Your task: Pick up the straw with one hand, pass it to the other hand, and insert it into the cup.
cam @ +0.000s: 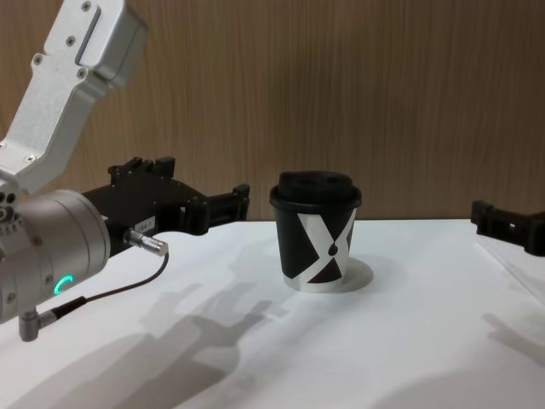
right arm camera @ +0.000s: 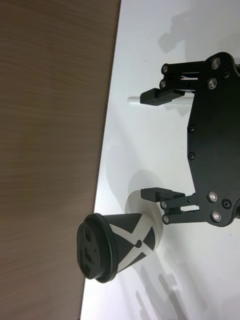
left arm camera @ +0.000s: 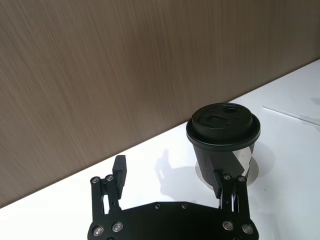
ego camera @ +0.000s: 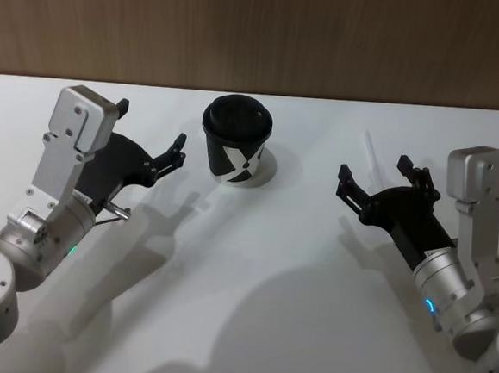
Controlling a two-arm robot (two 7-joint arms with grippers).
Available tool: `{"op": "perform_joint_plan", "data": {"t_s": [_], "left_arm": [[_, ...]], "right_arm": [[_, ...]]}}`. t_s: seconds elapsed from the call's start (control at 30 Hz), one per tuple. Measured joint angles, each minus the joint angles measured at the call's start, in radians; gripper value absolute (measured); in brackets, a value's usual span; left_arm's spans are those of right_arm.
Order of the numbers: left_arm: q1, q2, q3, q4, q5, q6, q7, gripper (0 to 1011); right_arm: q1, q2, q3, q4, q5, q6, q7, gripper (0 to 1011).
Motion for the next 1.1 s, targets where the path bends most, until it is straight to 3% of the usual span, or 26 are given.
{"op": "perform_joint_plan", "data": {"t_s": [0.57,1.1], "left_arm": [[0.000,0.000,0.000,0.000,0.000,0.000,0.000,1003],[0.000,0.000,0.000,0.000,0.000,0.000,0.000,1003]], "right_arm": [[-0.004,-0.020,0.028,0.011,0.013,0.080,-0.013,1001],[0.003,-0.011,0.036,0.027,-0.001,0.128,0.002,1001]]}}
